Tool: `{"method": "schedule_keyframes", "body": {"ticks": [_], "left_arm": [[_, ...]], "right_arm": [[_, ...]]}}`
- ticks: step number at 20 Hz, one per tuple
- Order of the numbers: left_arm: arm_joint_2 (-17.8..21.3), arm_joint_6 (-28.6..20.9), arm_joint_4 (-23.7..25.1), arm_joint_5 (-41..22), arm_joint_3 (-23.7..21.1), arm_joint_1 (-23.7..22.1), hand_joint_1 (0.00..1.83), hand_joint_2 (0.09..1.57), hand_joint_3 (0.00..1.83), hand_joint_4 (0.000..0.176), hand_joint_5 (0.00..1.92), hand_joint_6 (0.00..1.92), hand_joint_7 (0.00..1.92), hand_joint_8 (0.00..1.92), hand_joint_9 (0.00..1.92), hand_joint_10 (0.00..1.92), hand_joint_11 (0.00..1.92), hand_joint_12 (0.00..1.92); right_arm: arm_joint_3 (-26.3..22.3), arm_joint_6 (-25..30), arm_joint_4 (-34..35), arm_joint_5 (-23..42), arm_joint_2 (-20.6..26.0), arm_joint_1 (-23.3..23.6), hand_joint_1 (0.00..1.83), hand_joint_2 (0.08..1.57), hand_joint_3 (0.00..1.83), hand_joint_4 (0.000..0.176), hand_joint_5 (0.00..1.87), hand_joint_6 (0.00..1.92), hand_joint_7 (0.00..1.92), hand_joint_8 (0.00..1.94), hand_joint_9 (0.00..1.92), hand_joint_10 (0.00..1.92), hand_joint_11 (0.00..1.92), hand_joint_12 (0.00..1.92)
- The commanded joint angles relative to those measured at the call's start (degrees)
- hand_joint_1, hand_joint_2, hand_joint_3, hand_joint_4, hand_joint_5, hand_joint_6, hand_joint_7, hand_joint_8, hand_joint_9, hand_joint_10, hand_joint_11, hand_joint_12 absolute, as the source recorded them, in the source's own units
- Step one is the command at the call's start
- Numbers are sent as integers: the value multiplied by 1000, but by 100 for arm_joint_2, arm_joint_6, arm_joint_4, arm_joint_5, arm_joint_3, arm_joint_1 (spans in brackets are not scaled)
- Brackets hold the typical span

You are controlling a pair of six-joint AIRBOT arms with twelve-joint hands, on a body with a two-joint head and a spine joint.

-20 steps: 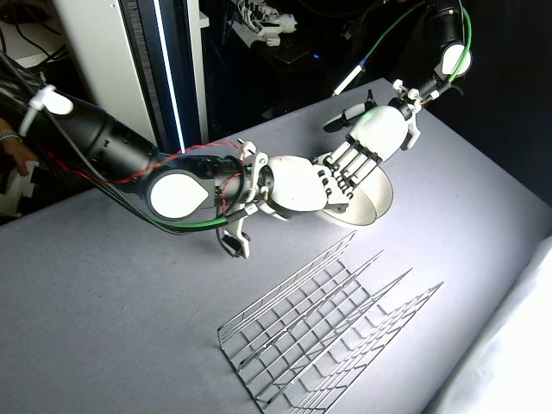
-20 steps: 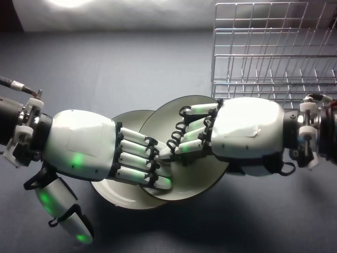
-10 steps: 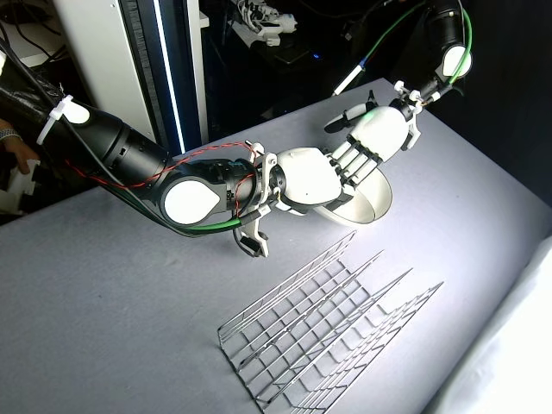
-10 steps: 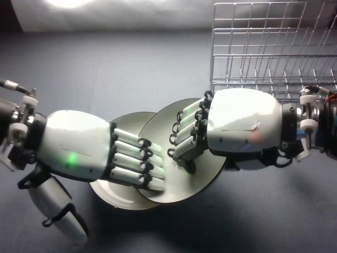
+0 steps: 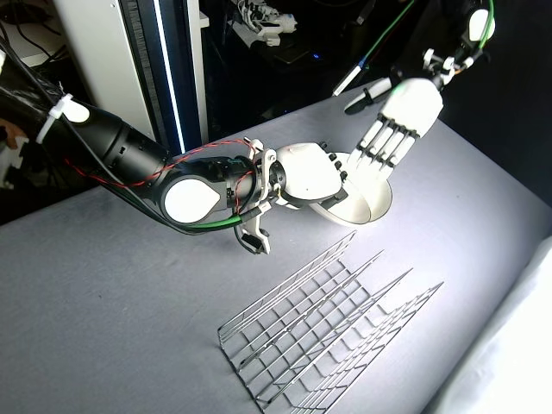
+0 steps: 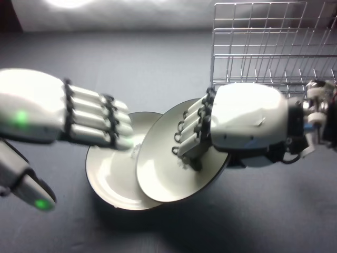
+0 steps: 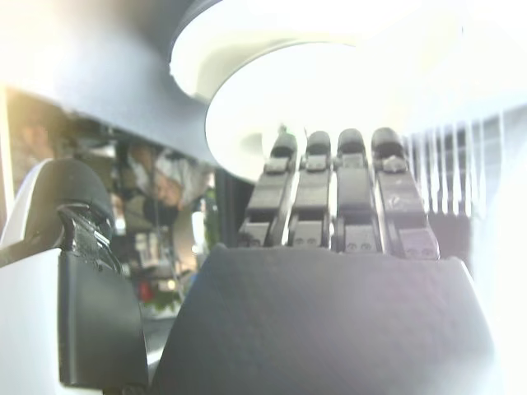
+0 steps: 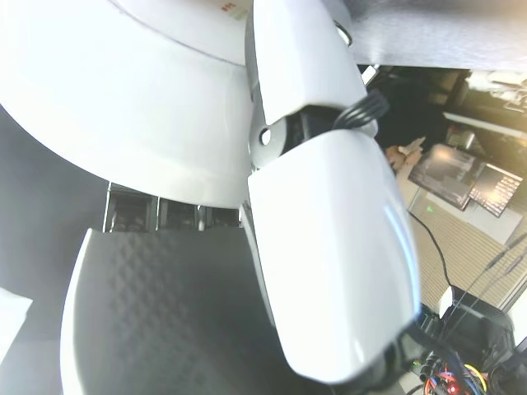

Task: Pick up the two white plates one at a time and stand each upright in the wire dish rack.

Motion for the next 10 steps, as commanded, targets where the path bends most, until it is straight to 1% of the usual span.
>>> {"method": "schedule_keyframes", "body": {"ticks": [1, 3, 5, 7, 9, 10], "left_arm": [[196, -102, -467, -153, -1, -123, 0, 1066, 6, 0, 8, 3, 0, 0, 0, 0, 1, 0], [473, -219, -467, -93, -4, -198, 0, 1078, 11, 0, 0, 0, 0, 0, 0, 0, 0, 0], [701, -338, -468, -84, 50, -213, 0, 1061, 1, 0, 3, 1, 1, 0, 0, 0, 14, 6], [887, -540, -468, -72, 53, -201, 0, 1053, 0, 0, 0, 0, 0, 0, 0, 0, 19, 9], [1042, -481, -557, -72, -29, -191, 0, 1058, 1, 0, 15, 5, 13, 4, 6, 2, 31, 15], [1053, -457, -556, -72, -40, -203, 0, 1065, 4, 0, 2, 0, 2, 0, 0, 0, 10, 6]], "right_arm": [[-70, 3, 200, 393, 120, 105, 1489, 1118, 1, 0, 854, 1050, 952, 1003, 925, 1048, 792, 1619], [-202, 11, 201, 449, 259, 218, 1485, 1136, 1, 0, 838, 1104, 919, 1046, 872, 1114, 754, 1662], [-424, 26, 267, 454, 479, 359, 1488, 1123, 0, 0, 857, 1066, 957, 977, 919, 1061, 763, 1646], [-591, 32, 298, 453, 636, 483, 1486, 1131, 3, 0, 845, 1078, 923, 1033, 885, 1108, 761, 1659], [-779, 32, 361, 454, 813, 575, 1488, 1124, 0, 0, 833, 1057, 949, 1011, 911, 1062, 802, 1620], [-843, 35, 421, 454, 880, 625, 1487, 1127, 1, 0, 822, 1070, 948, 1017, 889, 1089, 801, 1626]]}}
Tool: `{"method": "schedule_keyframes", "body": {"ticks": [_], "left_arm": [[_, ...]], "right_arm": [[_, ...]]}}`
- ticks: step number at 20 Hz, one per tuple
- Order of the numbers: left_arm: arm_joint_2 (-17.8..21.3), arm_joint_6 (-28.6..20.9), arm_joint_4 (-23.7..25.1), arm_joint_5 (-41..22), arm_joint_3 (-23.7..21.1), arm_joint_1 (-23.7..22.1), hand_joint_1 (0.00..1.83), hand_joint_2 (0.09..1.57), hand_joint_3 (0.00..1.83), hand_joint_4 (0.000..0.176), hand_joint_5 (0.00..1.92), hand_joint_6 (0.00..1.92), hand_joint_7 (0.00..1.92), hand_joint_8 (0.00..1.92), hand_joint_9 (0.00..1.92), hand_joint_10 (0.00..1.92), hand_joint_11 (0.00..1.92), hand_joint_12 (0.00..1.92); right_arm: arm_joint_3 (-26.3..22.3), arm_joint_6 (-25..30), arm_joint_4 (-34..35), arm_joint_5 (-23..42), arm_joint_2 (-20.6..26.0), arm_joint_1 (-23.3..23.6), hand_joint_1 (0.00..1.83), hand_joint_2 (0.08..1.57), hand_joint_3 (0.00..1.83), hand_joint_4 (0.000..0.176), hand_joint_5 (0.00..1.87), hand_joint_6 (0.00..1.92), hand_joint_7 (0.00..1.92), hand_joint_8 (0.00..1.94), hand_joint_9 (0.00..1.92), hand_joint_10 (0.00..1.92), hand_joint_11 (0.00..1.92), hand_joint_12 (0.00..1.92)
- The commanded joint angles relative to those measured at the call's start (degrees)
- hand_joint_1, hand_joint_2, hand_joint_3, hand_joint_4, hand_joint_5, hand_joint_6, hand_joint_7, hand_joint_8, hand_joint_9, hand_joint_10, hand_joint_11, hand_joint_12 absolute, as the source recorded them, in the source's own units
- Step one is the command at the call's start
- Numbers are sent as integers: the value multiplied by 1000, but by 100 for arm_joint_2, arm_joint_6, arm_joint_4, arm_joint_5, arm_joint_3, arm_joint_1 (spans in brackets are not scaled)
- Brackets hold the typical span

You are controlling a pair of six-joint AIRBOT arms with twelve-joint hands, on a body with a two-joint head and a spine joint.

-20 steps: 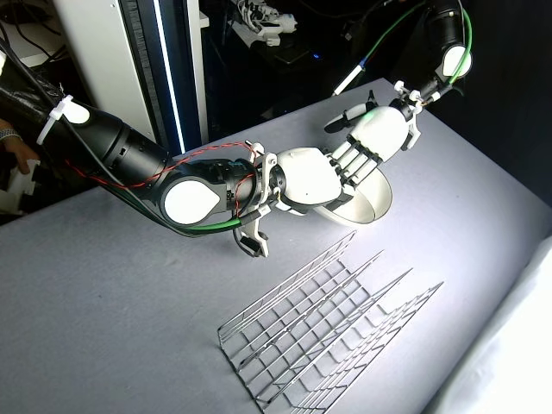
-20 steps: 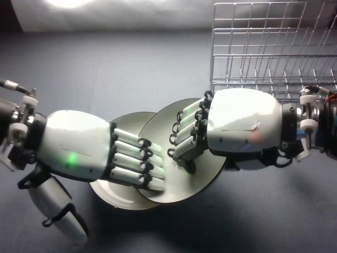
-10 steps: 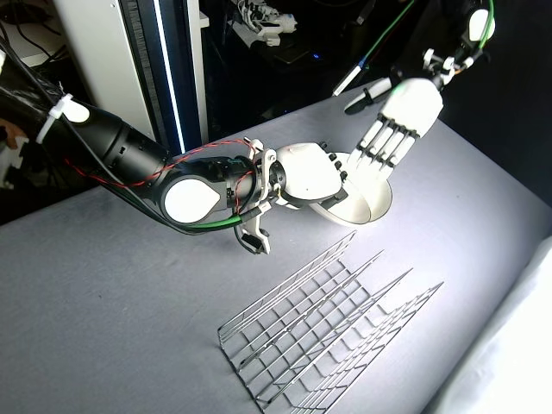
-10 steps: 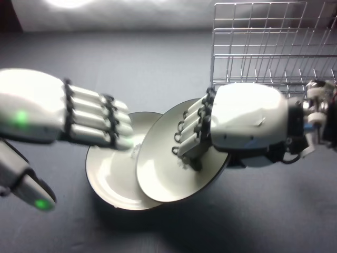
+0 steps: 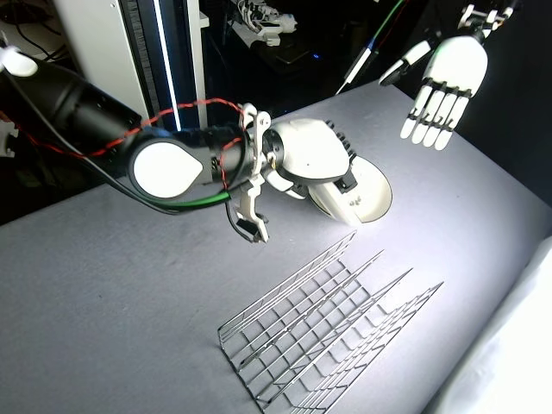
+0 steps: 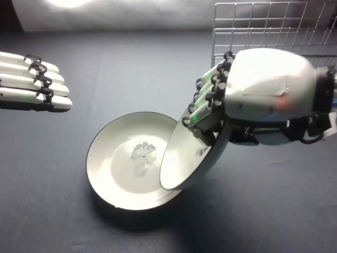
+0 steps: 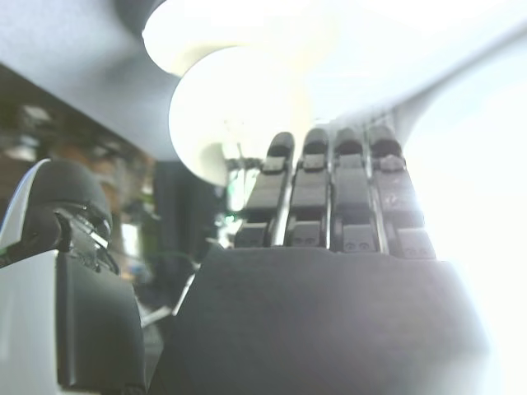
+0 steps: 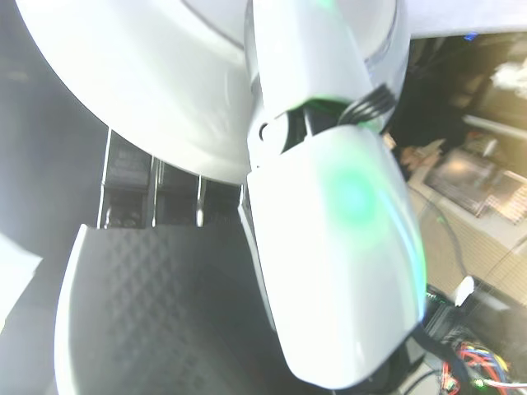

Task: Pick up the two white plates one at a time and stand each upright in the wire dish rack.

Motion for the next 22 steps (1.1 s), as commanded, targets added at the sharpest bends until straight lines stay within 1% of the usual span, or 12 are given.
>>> {"method": "schedule_keyframes", "body": {"ticks": [1, 3, 5, 9, 11, 14, 15, 17, 18, 20, 22], "left_arm": [[18, -6, -444, -152, -11, -70, 0, 1072, 6, 0, 0, 0, 0, 0, 0, 0, 1, 0], [-43, -6, -445, -137, 58, -127, 0, 1056, 0, 0, 0, 0, 0, 0, 0, 0, 3, 1], [-151, -6, -444, -109, 173, -125, 0, 1053, 0, 0, 16, 6, 20, 8, 11, 4, 33, 15], [-231, -7, -440, -108, 233, -128, 0, 1059, 0, 0, 3, 0, 4, 1, 1, 0, 5, 3], [-271, 13, -441, -112, 201, -66, 0, 1072, 6, 0, 9, 3, 8, 3, 5, 2, 26, 11], [-347, 211, -506, 42, -47, 205, 0, 1067, 2, 0, 9, 3, 6, 2, 0, 0, 17, 7], [-378, 290, -598, 132, -180, 334, 0, 1069, 3, 0, 7, 3, 4, 1, 0, 0, 23, 10], [-418, 365, -663, 291, -345, 412, 0, 1072, 3, 0, 15, 5, 13, 4, 4, 1, 25, 12], [-456, 433, -665, 350, -399, 424, 0, 1077, 5, 0, 2, 0, 2, 0, 0, 0, 4, 2], [-577, 596, -677, 420, -384, 476, 0, 1063, 0, 0, 1, 0, 0, 0, 0, 0, 21, 9], [-723, 681, -731, 458, -244, 597, 0, 1067, 0, 0, 0, 0, 0, 0, 0, 0, 13, 7]], "right_arm": [[-60, -2, 362, 613, 70, 122, 1487, 1127, 1, 0, 825, 1057, 948, 1029, 888, 1090, 796, 1634], [-120, -2, 442, 641, 169, 234, 1487, 1127, 1, 0, 830, 1055, 956, 1029, 874, 1097, 801, 1625], [-242, 12, 688, 644, 290, 387, 1487, 1128, 1, 0, 822, 1078, 954, 1011, 879, 1097, 799, 1631], [-485, 13, 1129, 641, 441, 614, 1486, 1132, 0, 0, 822, 1087, 942, 1032, 876, 1097, 789, 1641], [-559, 14, 1344, 618, 491, 709, 1489, 1120, 0, 0, 841, 1052, 954, 1016, 903, 1057, 826, 1592], [-656, 16, 1909, 528, 556, 876, 1487, 1124, 1, 0, 847, 1069, 959, 1006, 870, 1092, 803, 1612], [-695, 15, 2184, 481, 574, 953, 1487, 1125, 1, 0, 849, 1066, 942, 1021, 883, 1081, 805, 1614], [-736, 16, 2573, 299, 597, 1092, 1489, 1120, 0, 0, 825, 1086, 961, 980, 923, 1040, 808, 1611], [-740, 15, 2794, 187, 602, 1163, 1485, 1140, 5, 0, 781, 1161, 929, 1029, 871, 1120, 762, 1665], [-740, 18, 3162, -32, 613, 1289, 1486, 1140, 0, 0, 785, 1161, 964, 1024, 840, 1113, 775, 1637], [-740, 20, 3459, -287, 633, 1391, 1483, 1151, 2, 0, 771, 1174, 934, 1093, 817, 1139, 743, 1676]]}}
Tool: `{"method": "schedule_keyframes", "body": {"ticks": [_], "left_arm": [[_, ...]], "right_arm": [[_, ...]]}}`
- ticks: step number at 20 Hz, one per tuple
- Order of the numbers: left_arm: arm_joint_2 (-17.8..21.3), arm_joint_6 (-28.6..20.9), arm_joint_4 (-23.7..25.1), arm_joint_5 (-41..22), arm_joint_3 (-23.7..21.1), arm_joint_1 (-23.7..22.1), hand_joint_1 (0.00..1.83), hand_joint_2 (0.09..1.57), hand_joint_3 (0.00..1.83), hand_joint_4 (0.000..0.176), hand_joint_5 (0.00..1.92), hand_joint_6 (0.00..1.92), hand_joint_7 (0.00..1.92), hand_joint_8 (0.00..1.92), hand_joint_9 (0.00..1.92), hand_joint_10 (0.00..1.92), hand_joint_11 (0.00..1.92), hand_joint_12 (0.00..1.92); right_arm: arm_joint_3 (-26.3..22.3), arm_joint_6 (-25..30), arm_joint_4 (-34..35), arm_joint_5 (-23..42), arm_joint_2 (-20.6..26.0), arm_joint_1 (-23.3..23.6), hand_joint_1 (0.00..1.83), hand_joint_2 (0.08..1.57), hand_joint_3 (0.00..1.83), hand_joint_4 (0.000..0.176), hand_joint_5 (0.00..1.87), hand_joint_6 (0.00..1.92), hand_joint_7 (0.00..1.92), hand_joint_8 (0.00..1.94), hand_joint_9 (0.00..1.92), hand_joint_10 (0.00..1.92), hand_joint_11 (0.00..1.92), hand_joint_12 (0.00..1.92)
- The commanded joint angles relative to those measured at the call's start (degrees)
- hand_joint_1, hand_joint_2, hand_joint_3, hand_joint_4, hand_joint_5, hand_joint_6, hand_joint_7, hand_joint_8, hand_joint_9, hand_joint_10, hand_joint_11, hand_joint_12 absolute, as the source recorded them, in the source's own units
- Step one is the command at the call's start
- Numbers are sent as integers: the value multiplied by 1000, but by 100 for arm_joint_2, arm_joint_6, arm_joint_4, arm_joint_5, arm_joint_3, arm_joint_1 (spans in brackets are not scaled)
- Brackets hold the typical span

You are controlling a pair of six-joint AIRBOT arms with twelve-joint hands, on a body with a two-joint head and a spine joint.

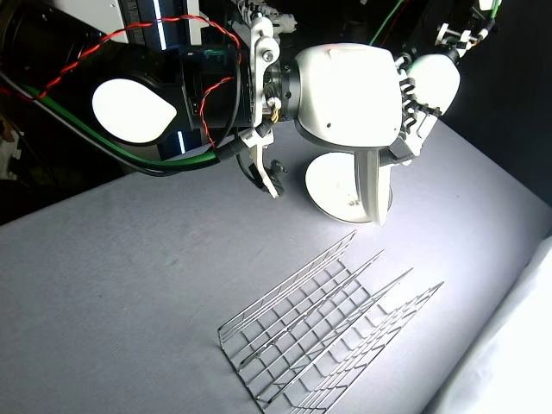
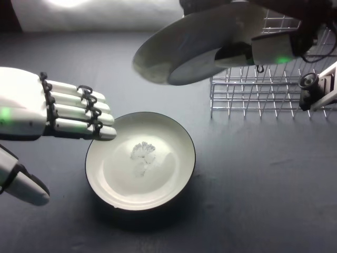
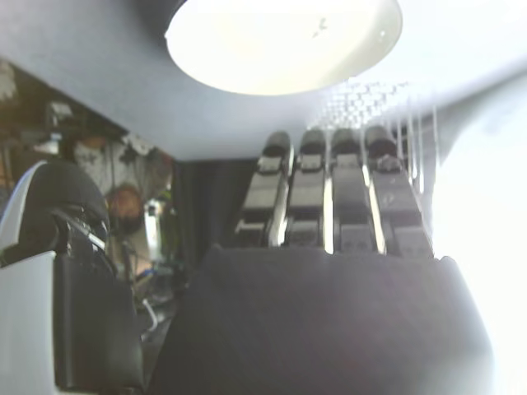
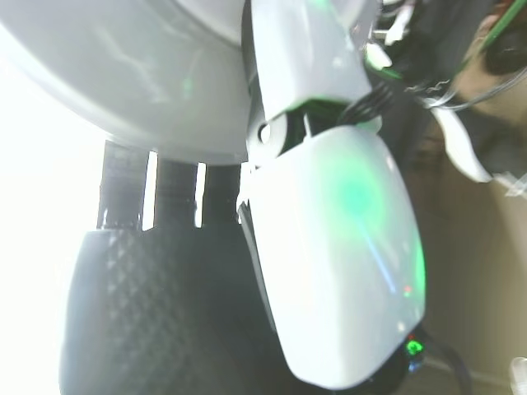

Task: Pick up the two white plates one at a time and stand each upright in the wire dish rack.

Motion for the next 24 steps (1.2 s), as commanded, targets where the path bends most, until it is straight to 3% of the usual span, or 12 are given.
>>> {"method": "schedule_keyframes", "body": {"ticks": [1, 5, 11, 18, 19, 20, 21, 24], "left_arm": [[-33, 23, -414, -127, 86, 13, 0, 1068, 1, 0, 0, 0, 0, 0, 0, 0, 7, 4], [-253, 121, -520, 3, 261, 132, 0, 1083, 6, 0, 17, 3, 12, 2, 2, 1, 11, 8], [-429, 132, -518, 128, 270, 74, 0, 1068, 0, 0, 17, 2, 16, 1, 4, 1, 11, 10], [-489, 93, -518, 188, 274, 84, 0, 1086, 4, 0, 19, 7, 23, 8, 10, 4, 19, 9], [-497, 94, -518, 188, 275, 96, 0, 1086, 4, 0, 14, 4, 14, 3, 1, 0, 3, 1], [-499, 95, -516, 187, 264, 136, 0, 1083, 2, 0, 14, 3, 19, 5, 0, 0, 0, 0], [-499, 95, -516, 189, 260, 168, 0, 1084, 2, 0, 7, 0, 10, 1, 0, 0, 0, 0], [-513, 123, -514, 215, 257, 215, 0, 1082, 0, 0, 20, 2, 21, 2, 5, 1, 7, 4]], "right_arm": [[-23, 42, 236, 618, 61, 151, 1482, 1158, 1, 0, 747, 1190, 917, 1137, 813, 1143, 735, 1688], [-19, 39, 668, 158, 81, 395, 1484, 1146, 0, 0, 780, 1161, 922, 1033, 859, 1142, 760, 1671], [136, 49, 918, -353, 81, 776, 1482, 1160, 2, 0, 757, 1209, 879, 1088, 847, 1170, 717, 1718], [480, 43, 1122, -737, 242, 1066, 1484, 1143, 2, 0, 804, 1140, 925, 1042, 855, 1141, 738, 1686], [495, 40, 1122, -753, 280, 1078, 1485, 1143, 0, 0, 789, 1145, 926, 1046, 869, 1126, 755, 1666], [539, 34, 1122, -798, 316, 1104, 1392, 1147, 2, 0, 786, 1178, 940, 1088, 873, 1215, 759, 1440], [568, 33, 1125, -802, 334, 1110, 1372, 1151, 0, 0, 786, 1180, 934, 1097, 869, 1258, 774, 1371], [629, 29, 1145, -907, 473, 1164, 1376, 1123, 0, 0, 878, 1072, 1000, 983, 893, 1218, 824, 1309]]}}
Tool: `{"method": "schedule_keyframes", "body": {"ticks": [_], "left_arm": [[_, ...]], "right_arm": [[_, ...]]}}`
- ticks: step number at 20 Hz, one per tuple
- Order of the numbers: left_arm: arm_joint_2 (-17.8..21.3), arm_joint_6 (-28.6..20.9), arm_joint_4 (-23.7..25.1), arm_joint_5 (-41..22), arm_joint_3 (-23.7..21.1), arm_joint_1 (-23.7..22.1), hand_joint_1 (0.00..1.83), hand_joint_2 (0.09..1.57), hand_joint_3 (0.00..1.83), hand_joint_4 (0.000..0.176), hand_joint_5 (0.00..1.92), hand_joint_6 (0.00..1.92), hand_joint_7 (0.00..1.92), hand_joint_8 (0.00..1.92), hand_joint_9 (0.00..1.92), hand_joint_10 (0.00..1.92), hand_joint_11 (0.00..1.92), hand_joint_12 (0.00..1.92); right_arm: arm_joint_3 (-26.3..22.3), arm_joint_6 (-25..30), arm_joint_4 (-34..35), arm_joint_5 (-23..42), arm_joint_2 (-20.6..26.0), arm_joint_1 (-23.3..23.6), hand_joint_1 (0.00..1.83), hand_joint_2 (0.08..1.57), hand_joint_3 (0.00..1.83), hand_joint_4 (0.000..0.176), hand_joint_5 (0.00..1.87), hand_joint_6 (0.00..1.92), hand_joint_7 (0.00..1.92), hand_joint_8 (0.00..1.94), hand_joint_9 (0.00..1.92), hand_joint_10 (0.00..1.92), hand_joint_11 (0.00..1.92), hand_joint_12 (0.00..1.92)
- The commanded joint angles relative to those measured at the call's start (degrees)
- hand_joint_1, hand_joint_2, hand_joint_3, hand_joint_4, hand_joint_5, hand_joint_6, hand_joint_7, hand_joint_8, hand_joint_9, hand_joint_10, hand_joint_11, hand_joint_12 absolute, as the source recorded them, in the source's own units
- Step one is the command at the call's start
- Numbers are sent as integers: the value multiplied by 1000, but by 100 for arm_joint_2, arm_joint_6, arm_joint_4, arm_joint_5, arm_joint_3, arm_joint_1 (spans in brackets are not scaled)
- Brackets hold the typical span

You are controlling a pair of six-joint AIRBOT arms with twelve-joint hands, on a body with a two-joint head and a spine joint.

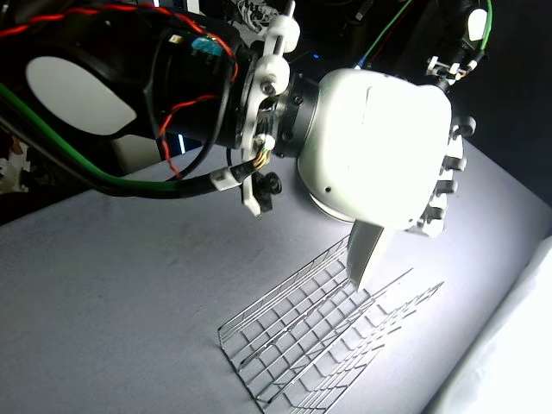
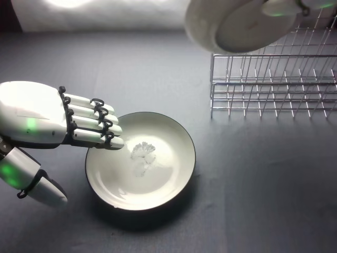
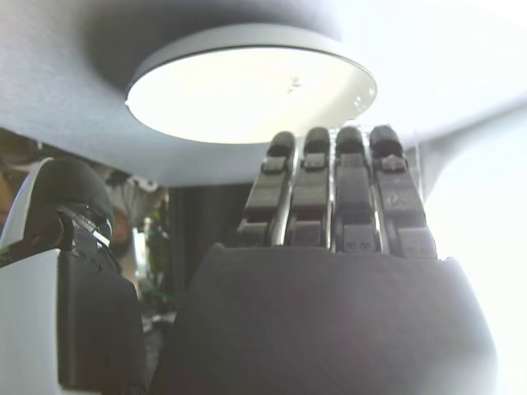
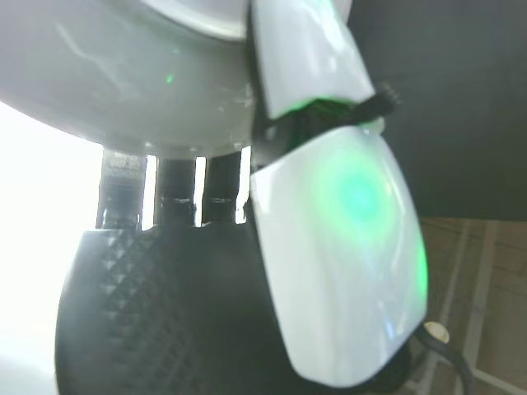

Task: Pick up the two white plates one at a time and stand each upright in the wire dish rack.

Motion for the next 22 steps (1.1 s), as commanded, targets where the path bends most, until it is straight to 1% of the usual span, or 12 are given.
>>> {"method": "schedule_keyframes", "body": {"ticks": [1, 2, 3, 5, 6, 12, 13, 18, 19, 20, 21, 22], "left_arm": [[-6, 23, -382, -183, -6, -34, 0, 1085, 2, 0, 23, 4, 23, 4, 8, 3, 11, 6], [-10, 50, -382, -172, -2, -34, 0, 1082, 0, 0, 15, 1, 17, 1, 1, 0, 3, 3], [-19, 130, -382, -169, 7, -1, 0, 1082, 0, 0, 22, 4, 23, 4, 7, 3, 9, 5], [-24, 231, -382, -169, 13, 55, 0, 1081, 0, 0, 14, 0, 17, 1, 1, 0, 8, 5], [-39, 249, -382, -169, 29, 91, 0, 1086, 1, 0, 70, 5, 71, 5, 53, 6, 57, 32], [-120, 256, -382, -121, 103, 165, 0, 1089, 2, 0, 25, 0, 21, 0, 8, 0, 6, 5], [-135, 271, -382, -121, 115, 172, 0, 1082, 0, 0, 27, 4, 31, 7, 16, 6, 16, 8], [-212, 277, -382, -121, 233, 203, 0, 1086, 0, 0, 29, 3, 35, 5, 20, 5, 19, 9], [-212, 277, -382, -122, 242, 219, 0, 1092, 3, 0, 23, 0, 29, 2, 14, 2, 21, 10], [-214, 277, -382, -122, 252, 236, 0, 1087, 1, 0, 27, 2, 29, 2, 14, 2, 17, 9], [-221, 277, -382, -121, 260, 250, 0, 1089, 1, 0, 20, 0, 22, 0, 10, 0, 12, 7], [-224, 277, -382, -121, 263, 259, 0, 1090, 2, 0, 16, 0, 19, 0, 10, 0, 15, 8]], "right_arm": [[24, 43, 87, 777, 80, 138, 1374, 1126, 1, 0, 857, 1114, 994, 994, 886, 1216, 817, 1303], [34, 40, 87, 721, 148, 138, 1373, 1131, 1, 0, 848, 1136, 981, 1015, 883, 1216, 820, 1304], [80, 26, 86, 639, 265, 120, 1482, 1126, 3, 0, 845, 1088, 942, 1016, 861, 1118, 812, 1580], [149, 23, 86, 635, 286, 80, 1486, 1126, 3, 0, 843, 1094, 944, 1008, 862, 1113, 807, 1592], [194, 14, 77, 620, 294, 40, 1487, 1127, 2, 0, 835, 1096, 939, 1016, 865, 1114, 812, 1584], [382, 7, -32, 640, 327, -333, 1488, 1122, 0, 0, 836, 1106, 958, 973, 875, 1099, 830, 1562], [402, 7, -39, 673, 327, -441, 1397, 1123, 1, 0, 860, 1124, 983, 969, 894, 1180, 821, 1368], [561, 8, -46, 962, 280, -1047, 1378, 1112, 0, 0, 899, 1076, 1015, 915, 916, 1185, 857, 1273], [621, 8, -46, 1040, 244, -1175, 1467, 1107, 5, 0, 873, 1066, 977, 930, 912, 1081, 861, 1479], [691, 8, -45, 1101, 207, -1272, 1484, 1113, 0, 0, 855, 1084, 963, 945, 903, 1067, 856, 1529], [761, 8, -45, 1137, 176, -1361, 1396, 1121, 2, 0, 866, 1122, 980, 972, 901, 1156, 816, 1352], [802, 8, -45, 1154, 154, -1407, 1377, 1127, 1, 0, 859, 1142, 975, 992, 890, 1184, 799, 1288]]}}
